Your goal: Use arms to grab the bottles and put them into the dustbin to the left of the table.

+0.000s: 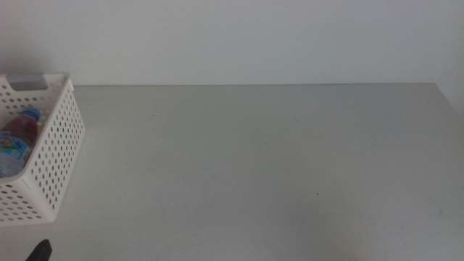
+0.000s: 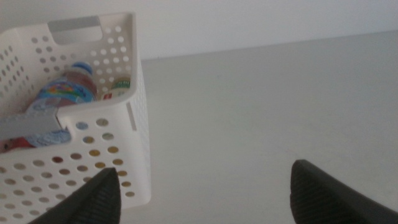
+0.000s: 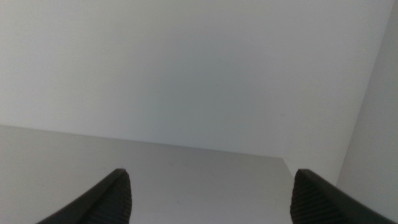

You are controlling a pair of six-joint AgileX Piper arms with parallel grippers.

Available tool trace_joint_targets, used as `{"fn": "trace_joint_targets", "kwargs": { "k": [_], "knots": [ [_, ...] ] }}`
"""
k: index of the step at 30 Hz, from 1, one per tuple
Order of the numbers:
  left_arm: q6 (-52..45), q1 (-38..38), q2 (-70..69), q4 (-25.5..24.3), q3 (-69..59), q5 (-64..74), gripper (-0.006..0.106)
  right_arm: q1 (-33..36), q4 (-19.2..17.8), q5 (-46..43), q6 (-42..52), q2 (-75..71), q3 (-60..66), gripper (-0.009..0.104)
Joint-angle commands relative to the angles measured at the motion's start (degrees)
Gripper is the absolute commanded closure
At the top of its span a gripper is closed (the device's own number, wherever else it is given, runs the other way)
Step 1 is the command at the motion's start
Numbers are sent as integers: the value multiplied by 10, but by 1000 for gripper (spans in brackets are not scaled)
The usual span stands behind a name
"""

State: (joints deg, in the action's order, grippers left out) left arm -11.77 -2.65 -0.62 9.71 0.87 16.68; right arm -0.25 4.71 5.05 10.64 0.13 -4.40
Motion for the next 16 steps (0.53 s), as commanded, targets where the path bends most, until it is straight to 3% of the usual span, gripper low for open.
{"fn": "trace_joint_targets", "kwargs": {
  "k": [1,16],
  "knots": [
    [6,5,-16,4,0,-54,7,-3,-1,-45,7,-12,7,30],
    [6,4,-16,1,-27,-39,7,-3,-3,-32,7,-21,55,30]
  ]
}}
